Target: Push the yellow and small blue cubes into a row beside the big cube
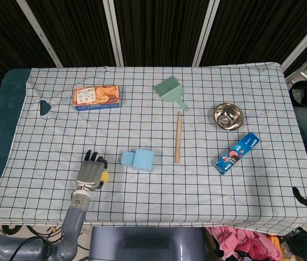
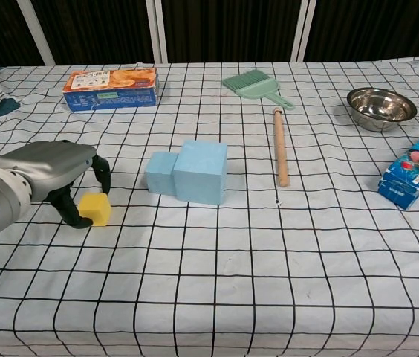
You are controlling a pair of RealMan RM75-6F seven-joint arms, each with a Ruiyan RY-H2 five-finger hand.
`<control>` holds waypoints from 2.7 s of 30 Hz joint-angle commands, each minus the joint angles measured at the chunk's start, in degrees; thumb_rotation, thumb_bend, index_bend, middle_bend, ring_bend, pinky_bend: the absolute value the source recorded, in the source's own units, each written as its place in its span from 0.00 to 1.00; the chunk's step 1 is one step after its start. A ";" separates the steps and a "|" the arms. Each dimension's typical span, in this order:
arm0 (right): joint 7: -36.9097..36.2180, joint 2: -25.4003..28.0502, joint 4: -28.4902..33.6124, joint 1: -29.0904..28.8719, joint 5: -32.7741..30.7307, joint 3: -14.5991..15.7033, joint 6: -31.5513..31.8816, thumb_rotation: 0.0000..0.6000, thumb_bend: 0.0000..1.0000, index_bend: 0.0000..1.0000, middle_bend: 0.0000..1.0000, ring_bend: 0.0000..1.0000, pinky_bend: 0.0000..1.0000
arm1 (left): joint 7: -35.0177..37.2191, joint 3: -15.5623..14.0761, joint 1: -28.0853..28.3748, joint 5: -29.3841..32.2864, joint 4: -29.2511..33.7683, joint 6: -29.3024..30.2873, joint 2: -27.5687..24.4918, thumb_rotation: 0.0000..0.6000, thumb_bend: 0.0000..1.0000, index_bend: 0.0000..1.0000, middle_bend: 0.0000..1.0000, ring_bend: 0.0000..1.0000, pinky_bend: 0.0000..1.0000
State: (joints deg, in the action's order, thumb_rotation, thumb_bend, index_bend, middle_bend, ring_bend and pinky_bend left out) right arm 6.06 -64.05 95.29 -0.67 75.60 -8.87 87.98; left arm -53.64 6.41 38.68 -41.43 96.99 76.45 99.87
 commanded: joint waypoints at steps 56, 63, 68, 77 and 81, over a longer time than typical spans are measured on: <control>0.57 -0.31 0.13 -0.02 -0.26 -0.14 0.08 1.00 0.20 0.11 0.07 0.21 0.12 | 2.93 11.85 9.08 5.74 -7.05 -9.20 -3.64 1.00 0.35 0.45 0.29 0.07 0.00; 0.18 -0.17 0.13 0.11 -0.25 -0.22 0.28 1.00 0.20 0.11 0.07 0.21 0.12 | 2.72 11.35 10.08 10.51 -9.36 -10.25 -1.68 1.00 0.34 0.44 0.29 0.07 0.00; -0.08 -0.06 0.10 0.18 -0.36 -0.29 0.32 1.00 0.20 0.11 0.07 0.21 0.12 | 2.39 10.88 10.68 12.66 -10.60 -9.93 -0.53 1.00 0.34 0.44 0.29 0.07 0.00; 0.07 -0.16 0.07 0.08 -0.37 -0.28 0.17 1.00 0.20 0.11 0.07 0.21 0.12 | 3.99 10.19 11.36 12.75 -13.32 -10.07 2.04 1.00 0.34 0.45 0.29 0.07 0.00; -0.08 -0.06 0.16 0.15 -0.37 -0.31 0.26 1.00 0.20 0.11 0.07 0.21 0.12 | 4.54 10.28 11.70 12.62 -14.42 -9.73 3.27 1.00 0.34 0.45 0.29 0.07 0.00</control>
State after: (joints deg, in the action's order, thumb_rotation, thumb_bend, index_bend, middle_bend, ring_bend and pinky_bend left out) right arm 5.99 -64.12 95.45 -0.52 75.23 -9.18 88.23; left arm -49.29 16.62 50.27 -28.74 82.73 66.62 102.93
